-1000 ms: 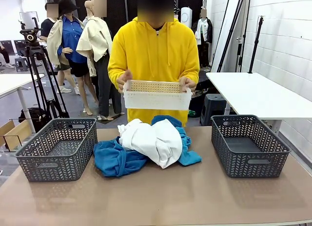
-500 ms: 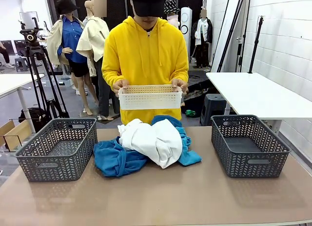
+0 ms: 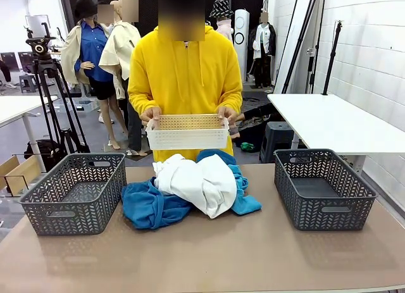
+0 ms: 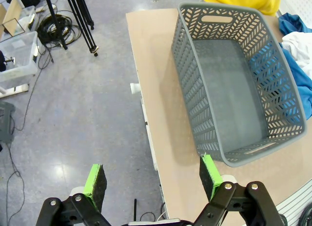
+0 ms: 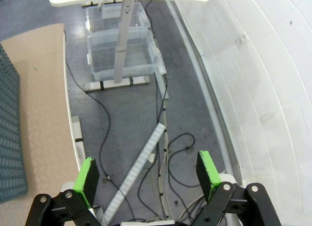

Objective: Sort the tops and bottoms.
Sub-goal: Lift clothes from the center of the table with your left hand.

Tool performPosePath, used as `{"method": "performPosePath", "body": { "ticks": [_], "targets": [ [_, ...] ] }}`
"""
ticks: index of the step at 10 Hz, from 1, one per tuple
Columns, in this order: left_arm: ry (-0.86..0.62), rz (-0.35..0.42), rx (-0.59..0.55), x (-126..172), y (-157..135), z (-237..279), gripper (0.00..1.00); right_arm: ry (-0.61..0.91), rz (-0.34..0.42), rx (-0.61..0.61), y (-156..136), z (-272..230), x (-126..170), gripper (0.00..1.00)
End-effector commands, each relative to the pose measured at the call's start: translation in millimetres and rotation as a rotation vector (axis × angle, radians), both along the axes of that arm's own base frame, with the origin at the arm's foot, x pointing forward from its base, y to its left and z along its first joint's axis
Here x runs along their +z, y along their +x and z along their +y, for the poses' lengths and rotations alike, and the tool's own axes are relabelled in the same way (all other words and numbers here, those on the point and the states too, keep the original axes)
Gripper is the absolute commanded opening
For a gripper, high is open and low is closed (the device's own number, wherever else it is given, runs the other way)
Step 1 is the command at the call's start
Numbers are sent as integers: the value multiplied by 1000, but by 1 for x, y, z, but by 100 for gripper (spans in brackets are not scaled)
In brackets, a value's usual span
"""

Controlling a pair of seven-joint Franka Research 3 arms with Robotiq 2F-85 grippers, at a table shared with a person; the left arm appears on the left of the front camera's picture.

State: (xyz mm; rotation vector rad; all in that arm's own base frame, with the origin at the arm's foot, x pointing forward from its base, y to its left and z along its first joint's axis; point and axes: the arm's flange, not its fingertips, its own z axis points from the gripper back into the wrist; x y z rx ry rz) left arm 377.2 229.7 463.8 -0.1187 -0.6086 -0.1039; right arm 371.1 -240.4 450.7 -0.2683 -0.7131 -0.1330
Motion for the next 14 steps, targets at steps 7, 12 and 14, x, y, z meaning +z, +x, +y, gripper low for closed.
{"method": "performPosePath", "body": {
  "ticks": [7, 12, 14],
  "targets": [
    [-7, -6, -3, -1, 0, 3, 100, 2, 1, 0, -1, -2, 0, 100],
    [-7, -6, -3, -1, 0, 3, 100, 2, 1, 0, -1, -2, 0, 100],
    [-7, -6, -3, -1, 0, 3, 100, 2, 1, 0, -1, -2, 0, 100]
  ]
}}
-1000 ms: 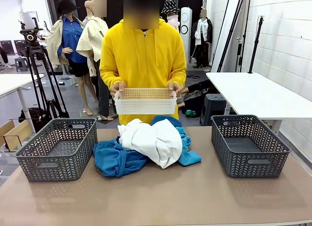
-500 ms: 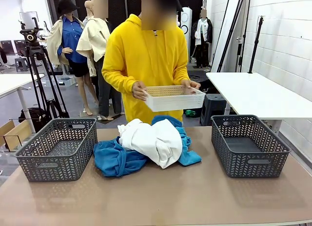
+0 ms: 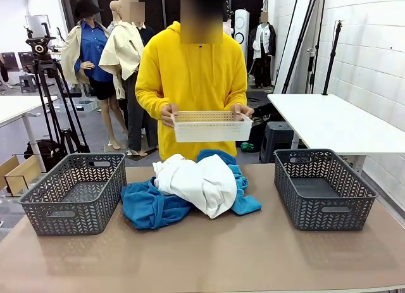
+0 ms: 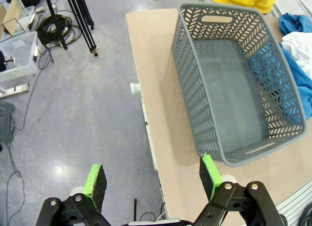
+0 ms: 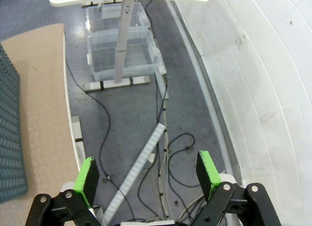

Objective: Sort the tops and bottoms.
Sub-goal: Lift clothes from the center of the table with your left hand.

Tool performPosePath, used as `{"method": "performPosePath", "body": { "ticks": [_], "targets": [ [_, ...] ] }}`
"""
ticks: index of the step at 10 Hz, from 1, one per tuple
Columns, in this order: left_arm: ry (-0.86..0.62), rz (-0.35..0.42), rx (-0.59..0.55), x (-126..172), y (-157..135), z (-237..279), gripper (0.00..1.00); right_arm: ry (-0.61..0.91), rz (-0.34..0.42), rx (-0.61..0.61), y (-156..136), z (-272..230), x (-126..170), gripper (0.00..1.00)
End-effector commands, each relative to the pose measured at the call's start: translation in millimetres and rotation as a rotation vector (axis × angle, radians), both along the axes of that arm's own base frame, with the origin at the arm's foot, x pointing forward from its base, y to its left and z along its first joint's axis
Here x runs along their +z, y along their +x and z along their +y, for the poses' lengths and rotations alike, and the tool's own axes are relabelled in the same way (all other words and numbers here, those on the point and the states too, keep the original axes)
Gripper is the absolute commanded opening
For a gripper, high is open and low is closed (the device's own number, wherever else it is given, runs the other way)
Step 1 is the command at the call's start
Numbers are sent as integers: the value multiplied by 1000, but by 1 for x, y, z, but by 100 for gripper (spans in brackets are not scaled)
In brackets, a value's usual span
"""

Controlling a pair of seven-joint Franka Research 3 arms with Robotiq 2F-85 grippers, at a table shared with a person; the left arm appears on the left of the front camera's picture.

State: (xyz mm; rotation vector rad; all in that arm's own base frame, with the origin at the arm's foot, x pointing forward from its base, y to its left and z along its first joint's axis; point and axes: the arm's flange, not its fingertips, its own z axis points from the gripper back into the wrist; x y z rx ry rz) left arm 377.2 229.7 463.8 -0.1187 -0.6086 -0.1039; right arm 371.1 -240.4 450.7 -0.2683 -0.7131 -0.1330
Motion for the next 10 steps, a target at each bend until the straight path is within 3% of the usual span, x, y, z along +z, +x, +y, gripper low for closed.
{"method": "performPosePath", "body": {
  "ticks": [1, 10],
  "targets": [
    [-7, -6, -3, -1, 0, 3, 100, 2, 1, 0, -1, -2, 0, 100],
    [-7, -6, -3, -1, 0, 3, 100, 2, 1, 0, -1, -2, 0, 100]
  ]
}}
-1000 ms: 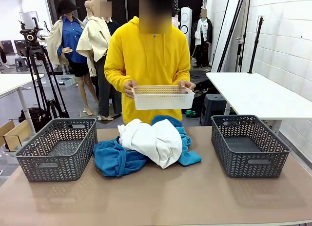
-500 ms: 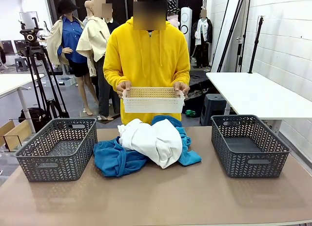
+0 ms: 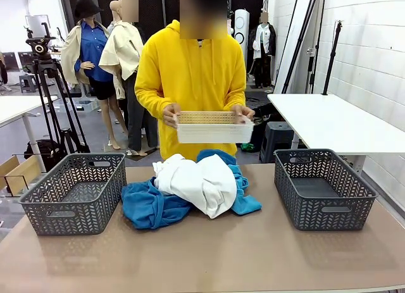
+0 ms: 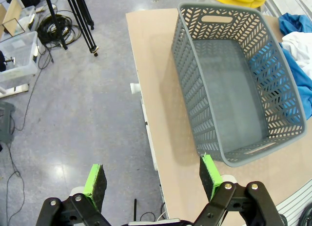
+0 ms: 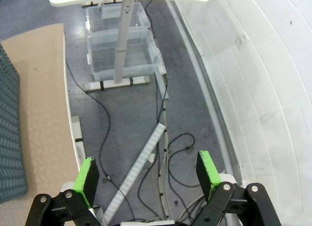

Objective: Sort the tops and bottoms.
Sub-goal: Lift clothes from the center of the table with your left hand.

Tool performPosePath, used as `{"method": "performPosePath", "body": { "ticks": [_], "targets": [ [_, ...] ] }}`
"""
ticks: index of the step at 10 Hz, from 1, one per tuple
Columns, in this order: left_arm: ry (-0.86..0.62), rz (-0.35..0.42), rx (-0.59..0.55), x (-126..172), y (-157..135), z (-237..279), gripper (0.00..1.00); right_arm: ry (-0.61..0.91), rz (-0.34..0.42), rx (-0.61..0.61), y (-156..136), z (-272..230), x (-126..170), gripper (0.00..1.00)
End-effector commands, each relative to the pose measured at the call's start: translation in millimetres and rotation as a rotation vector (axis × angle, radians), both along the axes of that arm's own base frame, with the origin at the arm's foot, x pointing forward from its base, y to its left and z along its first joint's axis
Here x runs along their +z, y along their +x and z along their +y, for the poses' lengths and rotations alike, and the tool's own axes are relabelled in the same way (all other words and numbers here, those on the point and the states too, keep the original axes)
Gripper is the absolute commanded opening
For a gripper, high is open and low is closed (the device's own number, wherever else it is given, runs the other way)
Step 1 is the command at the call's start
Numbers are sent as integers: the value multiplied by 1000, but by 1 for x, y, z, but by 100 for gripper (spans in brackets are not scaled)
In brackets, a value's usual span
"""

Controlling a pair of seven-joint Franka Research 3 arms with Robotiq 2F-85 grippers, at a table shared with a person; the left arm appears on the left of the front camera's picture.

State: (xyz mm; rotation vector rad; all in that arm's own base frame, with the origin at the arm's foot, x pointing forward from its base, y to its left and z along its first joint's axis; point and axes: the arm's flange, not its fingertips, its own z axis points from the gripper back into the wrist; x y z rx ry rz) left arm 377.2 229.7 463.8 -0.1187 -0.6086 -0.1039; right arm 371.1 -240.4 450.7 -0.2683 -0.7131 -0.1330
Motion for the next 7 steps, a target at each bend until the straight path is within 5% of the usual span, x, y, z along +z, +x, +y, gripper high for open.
{"method": "performPosePath", "body": {
  "ticks": [1, 7],
  "targets": [
    [-7, -6, -3, -1, 0, 3, 100, 2, 1, 0, -1, -2, 0, 100],
    [-7, -6, -3, -1, 0, 3, 100, 2, 1, 0, -1, -2, 0, 100]
  ]
}}
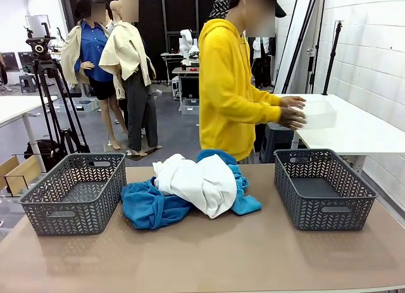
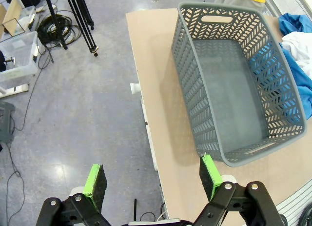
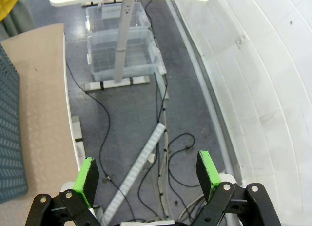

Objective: Sort the tops and bottoms.
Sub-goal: Lift clothes from the center of the table with your left hand.

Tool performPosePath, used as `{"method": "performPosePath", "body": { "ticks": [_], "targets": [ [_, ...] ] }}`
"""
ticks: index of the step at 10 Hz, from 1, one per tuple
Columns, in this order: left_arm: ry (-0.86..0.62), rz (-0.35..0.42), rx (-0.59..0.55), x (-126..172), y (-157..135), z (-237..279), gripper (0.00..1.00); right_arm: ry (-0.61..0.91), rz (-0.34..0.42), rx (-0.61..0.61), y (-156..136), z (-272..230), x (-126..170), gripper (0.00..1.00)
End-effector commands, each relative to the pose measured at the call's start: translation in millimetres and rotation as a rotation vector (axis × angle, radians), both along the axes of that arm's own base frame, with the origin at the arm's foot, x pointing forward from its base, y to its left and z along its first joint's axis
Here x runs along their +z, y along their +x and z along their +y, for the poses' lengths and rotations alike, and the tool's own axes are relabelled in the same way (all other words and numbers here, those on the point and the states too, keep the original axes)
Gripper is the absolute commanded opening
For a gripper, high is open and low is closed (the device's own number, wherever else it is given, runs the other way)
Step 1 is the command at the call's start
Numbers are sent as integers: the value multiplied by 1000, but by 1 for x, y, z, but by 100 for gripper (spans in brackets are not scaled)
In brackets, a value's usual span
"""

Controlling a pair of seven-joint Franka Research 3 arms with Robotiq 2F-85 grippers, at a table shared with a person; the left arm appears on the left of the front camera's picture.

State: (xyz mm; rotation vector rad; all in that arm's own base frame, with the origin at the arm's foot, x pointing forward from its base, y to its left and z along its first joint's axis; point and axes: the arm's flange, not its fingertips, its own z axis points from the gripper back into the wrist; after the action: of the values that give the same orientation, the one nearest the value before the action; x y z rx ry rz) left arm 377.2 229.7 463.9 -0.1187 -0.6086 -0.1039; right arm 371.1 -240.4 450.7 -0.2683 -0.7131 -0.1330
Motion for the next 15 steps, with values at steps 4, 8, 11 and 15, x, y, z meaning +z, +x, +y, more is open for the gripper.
{"method": "performPosePath", "body": {
  "ticks": [4, 8, 11, 15],
  "targets": [
    [-7, -6, -3, -1, 0, 3, 100, 2, 1, 0, -1, -2, 0, 100],
    [-7, -6, -3, -1, 0, 3, 100, 2, 1, 0, -1, -2, 0, 100],
    [-7, -6, -3, -1, 0, 3, 100, 2, 1, 0, -1, -2, 0, 100],
    [-7, -6, -3, -1, 0, 3, 100, 2, 1, 0, -1, -2, 0, 100]
  ]
}}
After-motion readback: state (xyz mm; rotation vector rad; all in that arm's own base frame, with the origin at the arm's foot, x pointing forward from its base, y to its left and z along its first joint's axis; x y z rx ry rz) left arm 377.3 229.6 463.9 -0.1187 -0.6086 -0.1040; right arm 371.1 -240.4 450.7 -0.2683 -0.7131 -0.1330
